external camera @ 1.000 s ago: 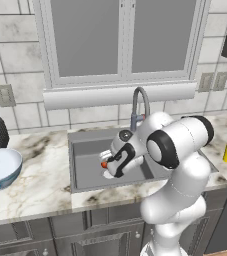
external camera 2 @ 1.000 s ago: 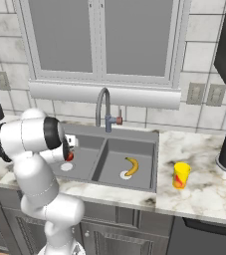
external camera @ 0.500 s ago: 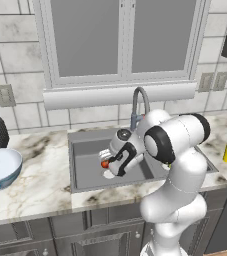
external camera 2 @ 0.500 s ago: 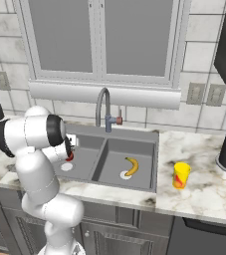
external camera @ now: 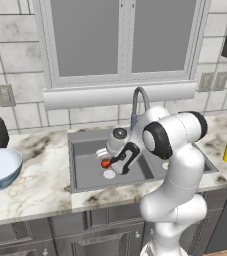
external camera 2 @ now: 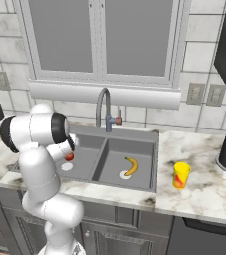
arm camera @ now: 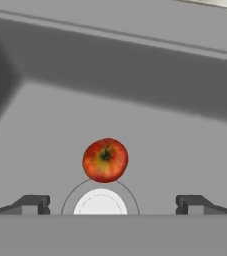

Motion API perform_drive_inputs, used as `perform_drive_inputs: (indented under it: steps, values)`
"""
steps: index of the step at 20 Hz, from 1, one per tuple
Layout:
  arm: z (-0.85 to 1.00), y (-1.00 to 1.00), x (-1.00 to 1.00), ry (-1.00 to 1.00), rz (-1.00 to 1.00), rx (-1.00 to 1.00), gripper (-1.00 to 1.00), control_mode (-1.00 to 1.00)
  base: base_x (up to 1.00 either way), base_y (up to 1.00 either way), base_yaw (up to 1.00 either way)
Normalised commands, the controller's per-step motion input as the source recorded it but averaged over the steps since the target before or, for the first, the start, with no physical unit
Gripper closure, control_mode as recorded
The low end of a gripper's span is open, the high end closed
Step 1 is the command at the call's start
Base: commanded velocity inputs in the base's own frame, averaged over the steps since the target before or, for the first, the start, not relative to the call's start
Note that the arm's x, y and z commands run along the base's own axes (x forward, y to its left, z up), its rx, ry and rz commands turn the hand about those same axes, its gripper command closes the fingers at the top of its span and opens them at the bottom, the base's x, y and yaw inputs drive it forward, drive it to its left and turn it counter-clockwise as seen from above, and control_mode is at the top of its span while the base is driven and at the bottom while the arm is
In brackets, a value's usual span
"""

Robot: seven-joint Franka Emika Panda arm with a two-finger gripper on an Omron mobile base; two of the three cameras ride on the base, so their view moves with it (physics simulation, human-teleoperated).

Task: Remove the banana and apple from the sink. Then move the bowl and cup from the counter to the sink for washing.

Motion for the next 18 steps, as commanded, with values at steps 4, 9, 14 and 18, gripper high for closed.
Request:
perform_drive_inputs:
  steps: [4, 9, 14, 18]
  values:
    - [-0.15, 0.07, 0.01, 0.03, -0.04, 0.0, -1.0, -1.0, 0.0, 0.0, 0.0]
    - [-0.15, 0.03, 0.01, 0.04, -0.04, 0.0, -1.0, -1.0, 0.0, 0.0, 0.0]
    - [-0.14, 0.04, 0.09, 0.02, -0.02, 0.0, -1.0, -1.0, 0.0, 0.0, 0.0]
    - [-0.11, 0.03, 0.14, 0.0, -0.01, 0.0, -1.0, -1.0, 0.0, 0.0, 0.0]
